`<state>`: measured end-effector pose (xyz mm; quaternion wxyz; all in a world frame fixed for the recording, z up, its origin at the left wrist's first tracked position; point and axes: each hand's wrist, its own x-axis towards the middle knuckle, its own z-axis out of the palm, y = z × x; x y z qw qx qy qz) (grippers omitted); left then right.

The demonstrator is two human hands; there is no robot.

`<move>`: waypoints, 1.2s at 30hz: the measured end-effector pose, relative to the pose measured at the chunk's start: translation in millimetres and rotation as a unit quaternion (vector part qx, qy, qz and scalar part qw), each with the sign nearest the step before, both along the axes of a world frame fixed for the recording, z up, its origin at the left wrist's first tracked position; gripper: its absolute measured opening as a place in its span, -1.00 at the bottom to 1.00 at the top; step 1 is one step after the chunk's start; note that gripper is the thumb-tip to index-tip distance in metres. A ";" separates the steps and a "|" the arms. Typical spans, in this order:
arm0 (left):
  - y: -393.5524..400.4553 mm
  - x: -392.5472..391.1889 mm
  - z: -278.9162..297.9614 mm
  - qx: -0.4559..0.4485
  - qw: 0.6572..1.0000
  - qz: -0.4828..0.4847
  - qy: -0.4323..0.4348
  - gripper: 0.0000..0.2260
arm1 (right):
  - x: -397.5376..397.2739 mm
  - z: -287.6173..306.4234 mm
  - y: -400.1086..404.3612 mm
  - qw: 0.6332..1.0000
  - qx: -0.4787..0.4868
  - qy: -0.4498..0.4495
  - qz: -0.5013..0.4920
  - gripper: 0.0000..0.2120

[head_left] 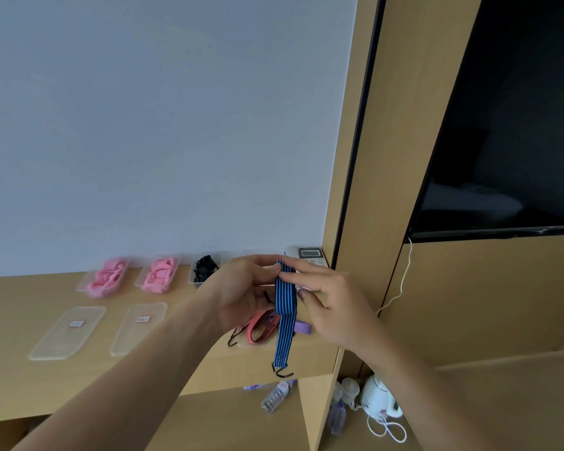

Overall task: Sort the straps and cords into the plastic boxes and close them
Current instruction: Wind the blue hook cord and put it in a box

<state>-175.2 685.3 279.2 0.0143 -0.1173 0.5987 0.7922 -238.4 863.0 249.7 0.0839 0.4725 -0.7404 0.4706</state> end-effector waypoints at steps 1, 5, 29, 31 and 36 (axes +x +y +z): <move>1.1 0.2 1.6 -0.012 1.000 0.004 0.009 -0.75 | 0.6 -1.0 0.2 0.999 -0.026 -0.028 0.006 -0.57; 9.4 1.3 8.1 -0.057 0.996 0.040 0.060 -0.78 | 3.3 -4.4 -1.1 0.967 -0.161 -0.197 0.008 -0.58; 15.3 0.7 -5.0 -0.081 0.994 0.000 0.066 -0.48 | -4.9 14.3 0.7 0.898 -0.180 -0.398 0.054 -0.66; 17.7 1.5 -7.2 -0.096 0.995 -0.023 -0.001 -0.42 | -7.3 15.9 1.5 0.914 -0.177 -0.365 0.032 -0.62; 17.5 2.7 -4.9 -0.070 0.996 -0.027 -0.053 -0.42 | -11.5 11.1 3.0 0.966 -0.113 -0.231 -0.016 -0.57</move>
